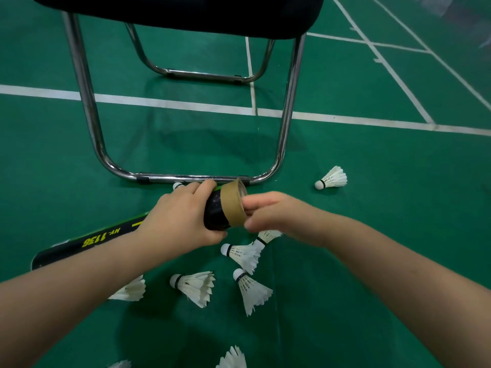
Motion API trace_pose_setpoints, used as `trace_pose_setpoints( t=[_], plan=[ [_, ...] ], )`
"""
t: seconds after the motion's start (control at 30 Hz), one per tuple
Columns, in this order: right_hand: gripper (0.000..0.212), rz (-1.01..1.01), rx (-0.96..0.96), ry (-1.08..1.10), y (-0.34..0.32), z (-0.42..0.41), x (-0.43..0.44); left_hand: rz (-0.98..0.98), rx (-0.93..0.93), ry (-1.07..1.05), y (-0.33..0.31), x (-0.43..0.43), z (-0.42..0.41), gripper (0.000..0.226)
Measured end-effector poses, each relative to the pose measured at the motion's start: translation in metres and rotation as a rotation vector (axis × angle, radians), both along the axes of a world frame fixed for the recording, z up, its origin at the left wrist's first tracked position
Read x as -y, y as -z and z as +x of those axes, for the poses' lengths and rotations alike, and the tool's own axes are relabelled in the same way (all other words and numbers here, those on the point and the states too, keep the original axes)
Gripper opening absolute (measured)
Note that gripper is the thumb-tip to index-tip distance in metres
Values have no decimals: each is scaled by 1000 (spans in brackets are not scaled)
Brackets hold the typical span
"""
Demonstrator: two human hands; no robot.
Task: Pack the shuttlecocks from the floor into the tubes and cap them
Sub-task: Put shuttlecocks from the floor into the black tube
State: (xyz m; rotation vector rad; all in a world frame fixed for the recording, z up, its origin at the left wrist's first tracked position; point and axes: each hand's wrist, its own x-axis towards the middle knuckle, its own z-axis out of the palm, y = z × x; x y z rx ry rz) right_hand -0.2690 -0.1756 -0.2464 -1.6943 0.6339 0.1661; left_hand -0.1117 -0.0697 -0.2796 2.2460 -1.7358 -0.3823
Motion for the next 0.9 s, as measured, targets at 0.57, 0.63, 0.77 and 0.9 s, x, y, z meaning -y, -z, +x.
trace_pose_setpoints(
  t=[0.57,0.63,0.77,0.9],
  plan=[
    [22,278,105,169,-11,-17,23,70,68,-66,-9,-42,-4,54],
    [14,189,66,376,3,-28,40,123,76,-91,-6,-47,-5,52],
    [23,-262,-272,542,63,-44,61,182,78,-122,3,-54,-9,51],
    [43,-380,-440,424,102,-43,51,223,57,-135,13,-63,-16,51]
  ],
)
